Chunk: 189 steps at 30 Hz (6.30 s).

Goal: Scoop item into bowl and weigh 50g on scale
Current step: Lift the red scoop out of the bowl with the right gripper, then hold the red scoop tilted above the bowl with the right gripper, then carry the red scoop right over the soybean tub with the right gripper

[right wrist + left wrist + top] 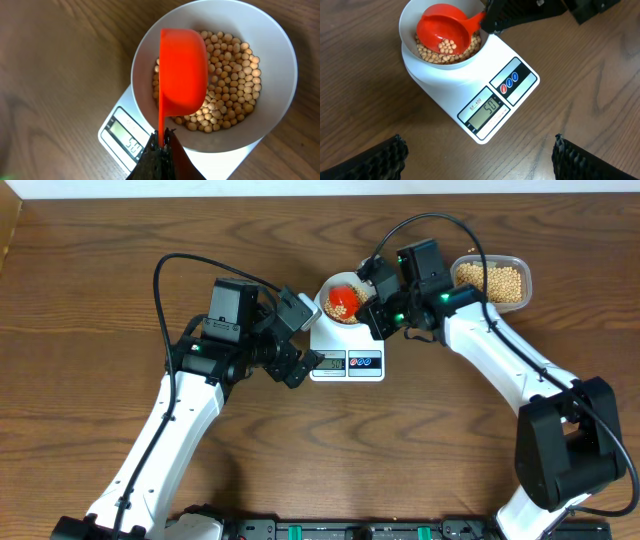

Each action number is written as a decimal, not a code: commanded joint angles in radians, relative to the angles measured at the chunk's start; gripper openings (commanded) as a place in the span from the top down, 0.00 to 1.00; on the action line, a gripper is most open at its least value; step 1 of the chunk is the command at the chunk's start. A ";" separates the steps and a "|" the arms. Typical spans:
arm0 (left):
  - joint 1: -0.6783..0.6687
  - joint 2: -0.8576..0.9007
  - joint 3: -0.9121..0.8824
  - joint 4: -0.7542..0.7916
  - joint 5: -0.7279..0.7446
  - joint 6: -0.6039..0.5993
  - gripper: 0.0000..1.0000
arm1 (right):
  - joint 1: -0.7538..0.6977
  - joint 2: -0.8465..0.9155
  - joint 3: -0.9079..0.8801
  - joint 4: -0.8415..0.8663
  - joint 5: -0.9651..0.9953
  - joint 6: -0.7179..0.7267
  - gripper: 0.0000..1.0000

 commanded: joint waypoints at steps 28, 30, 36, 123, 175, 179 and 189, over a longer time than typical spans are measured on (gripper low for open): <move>0.000 0.001 -0.007 -0.002 0.006 0.010 0.05 | -0.037 0.008 0.000 0.040 -0.093 -0.095 0.99; 0.000 0.001 -0.008 -0.002 0.006 0.010 0.05 | -0.037 0.008 0.000 0.040 -0.093 -0.126 0.99; 0.000 0.001 -0.007 -0.002 0.006 0.010 0.05 | -0.037 0.008 0.000 0.055 -0.027 -0.168 0.99; 0.000 0.001 -0.007 -0.002 0.006 0.010 0.05 | -0.029 0.005 0.000 0.102 0.069 -0.235 0.99; 0.000 0.001 -0.007 -0.002 0.006 0.010 0.05 | -0.270 -0.060 0.000 0.177 -0.378 0.246 0.99; 0.000 0.001 -0.007 -0.002 0.006 0.010 0.05 | -0.315 -0.100 0.000 0.158 -0.377 0.236 0.99; 0.000 0.001 -0.007 -0.002 0.006 0.010 0.05 | -0.472 -0.201 0.000 0.000 -0.314 0.217 0.99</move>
